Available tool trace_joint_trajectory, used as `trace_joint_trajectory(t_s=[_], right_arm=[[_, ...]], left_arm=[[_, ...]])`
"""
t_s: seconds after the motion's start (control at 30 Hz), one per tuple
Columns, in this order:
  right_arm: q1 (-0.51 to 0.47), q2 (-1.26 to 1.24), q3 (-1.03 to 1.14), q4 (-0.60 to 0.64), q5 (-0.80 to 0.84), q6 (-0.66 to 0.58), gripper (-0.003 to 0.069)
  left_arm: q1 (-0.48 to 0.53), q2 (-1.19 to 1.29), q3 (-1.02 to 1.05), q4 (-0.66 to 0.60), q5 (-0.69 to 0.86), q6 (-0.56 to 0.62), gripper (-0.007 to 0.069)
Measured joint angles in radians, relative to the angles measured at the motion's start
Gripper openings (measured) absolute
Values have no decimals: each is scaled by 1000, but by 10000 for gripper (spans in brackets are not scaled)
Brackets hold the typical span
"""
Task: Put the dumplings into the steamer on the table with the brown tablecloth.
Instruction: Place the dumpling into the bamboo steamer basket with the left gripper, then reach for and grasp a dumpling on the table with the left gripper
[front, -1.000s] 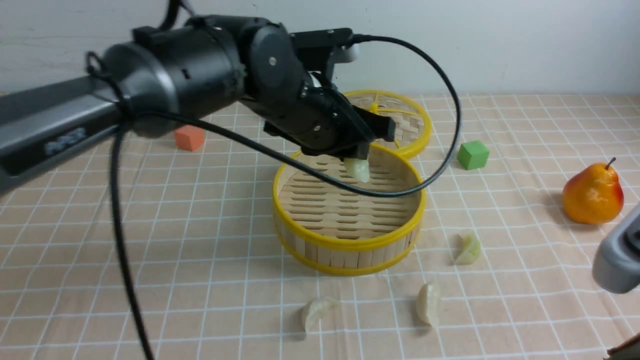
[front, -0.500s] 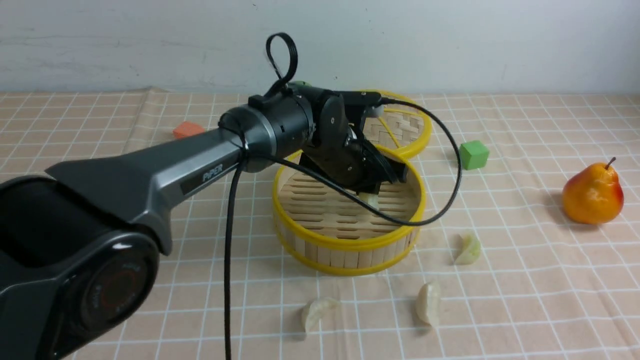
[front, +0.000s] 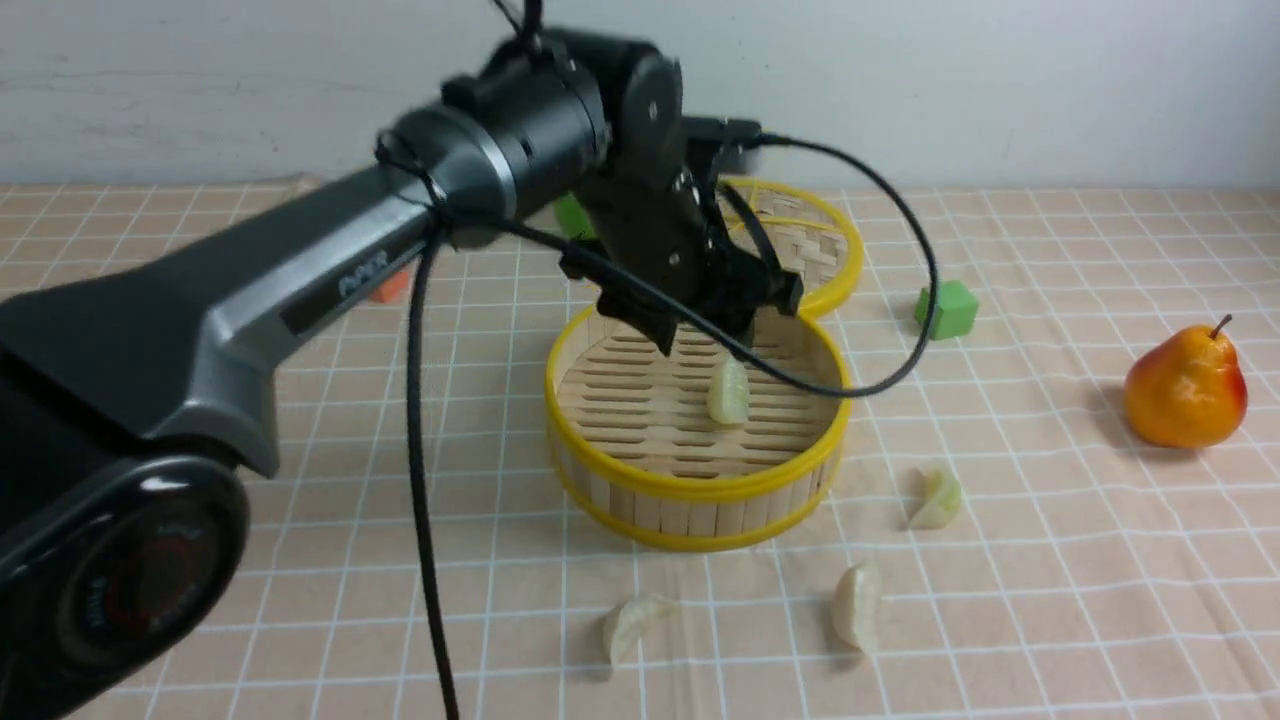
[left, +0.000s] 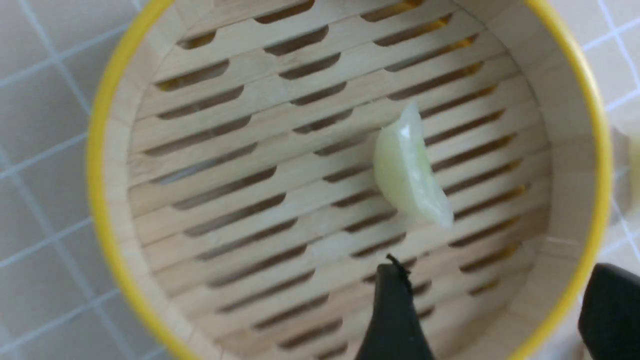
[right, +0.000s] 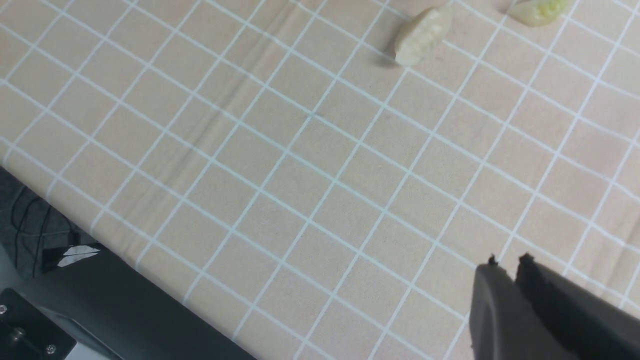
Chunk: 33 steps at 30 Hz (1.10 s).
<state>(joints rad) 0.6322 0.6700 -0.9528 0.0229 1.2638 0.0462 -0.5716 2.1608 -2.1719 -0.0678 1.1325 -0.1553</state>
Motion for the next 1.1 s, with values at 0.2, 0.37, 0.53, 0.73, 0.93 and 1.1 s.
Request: trace_joint_trajectory(t_s=[0.2,0.37,0.53,0.73,0.93,1.1], right_arm=[[0,0,0,1,-40,0,69],[0,0,0,1,-104,0,73],[0,0,0,1,-143,0,76],[0,0,0,1,-152,0,83],[0,0,0,1,-153,-8,85],[0,0,18,-3,-154,-9,87]], left_arm=[[-8,-176,39,49,101,0,476],[-61,-362,259,57,113,8,477],[-81,-434,481,54,113,13,477],[-87,-381,664,53,108,27,477],[-158,-292,683,68,41,43,477],[-180,-227,683,113,-84,50,477]])
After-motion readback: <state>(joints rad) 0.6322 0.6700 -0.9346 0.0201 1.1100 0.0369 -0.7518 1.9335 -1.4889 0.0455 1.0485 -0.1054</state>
